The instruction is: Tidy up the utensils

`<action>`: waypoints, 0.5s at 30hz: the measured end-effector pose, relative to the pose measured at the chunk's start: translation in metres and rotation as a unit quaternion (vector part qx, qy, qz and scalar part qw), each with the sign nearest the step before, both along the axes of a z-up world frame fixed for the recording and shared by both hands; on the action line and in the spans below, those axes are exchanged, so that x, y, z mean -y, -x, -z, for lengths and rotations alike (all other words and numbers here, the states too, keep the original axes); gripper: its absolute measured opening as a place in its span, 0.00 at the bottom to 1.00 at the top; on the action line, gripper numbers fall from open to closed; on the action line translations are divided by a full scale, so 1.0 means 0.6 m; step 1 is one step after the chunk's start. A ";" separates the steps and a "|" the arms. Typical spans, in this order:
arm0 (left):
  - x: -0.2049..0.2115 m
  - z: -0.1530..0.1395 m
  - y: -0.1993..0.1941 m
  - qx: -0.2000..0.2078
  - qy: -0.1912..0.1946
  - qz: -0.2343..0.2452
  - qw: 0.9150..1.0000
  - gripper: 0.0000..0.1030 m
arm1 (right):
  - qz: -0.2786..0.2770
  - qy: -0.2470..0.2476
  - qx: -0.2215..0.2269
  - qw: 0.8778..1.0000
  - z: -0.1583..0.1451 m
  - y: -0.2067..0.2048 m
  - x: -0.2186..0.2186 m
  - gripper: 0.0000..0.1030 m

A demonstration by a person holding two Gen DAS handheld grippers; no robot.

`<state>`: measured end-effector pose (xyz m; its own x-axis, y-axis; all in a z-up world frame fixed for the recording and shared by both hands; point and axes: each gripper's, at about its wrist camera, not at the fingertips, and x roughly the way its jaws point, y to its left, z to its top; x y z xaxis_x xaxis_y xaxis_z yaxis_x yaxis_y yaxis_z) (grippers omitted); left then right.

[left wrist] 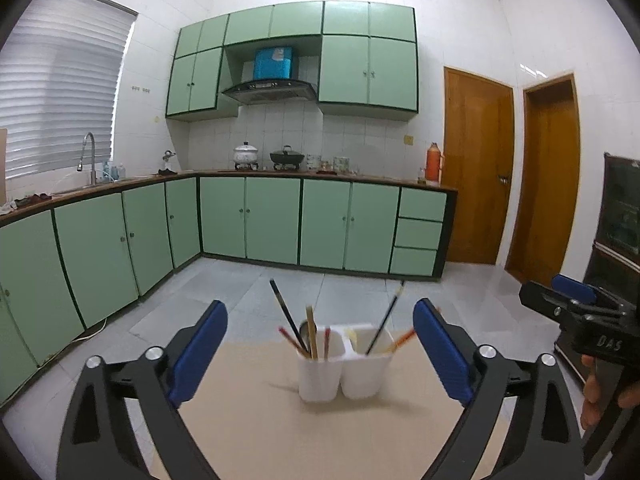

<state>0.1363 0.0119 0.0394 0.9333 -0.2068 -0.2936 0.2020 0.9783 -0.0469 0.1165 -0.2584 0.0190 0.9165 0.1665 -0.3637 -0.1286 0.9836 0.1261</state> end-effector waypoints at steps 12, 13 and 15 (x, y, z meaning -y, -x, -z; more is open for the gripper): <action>-0.014 0.006 0.091 -0.001 -0.004 -0.010 1.000 0.94 | -0.024 0.016 -0.001 1.000 -0.009 0.089 -0.024 0.95; -0.015 0.005 0.096 0.000 -0.004 -0.009 1.000 0.94 | -0.024 0.020 -0.001 1.000 -0.010 0.094 -0.028 0.95; -0.015 0.003 0.108 0.003 -0.006 -0.007 1.000 0.94 | -0.028 0.024 -0.001 0.999 -0.010 0.102 -0.035 0.95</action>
<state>0.0715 0.0206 0.0376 0.9379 -0.1901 -0.2902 0.1882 0.9815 -0.0347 0.0554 -0.2374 0.0250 0.9055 0.1994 -0.3745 -0.1834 0.9799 0.0783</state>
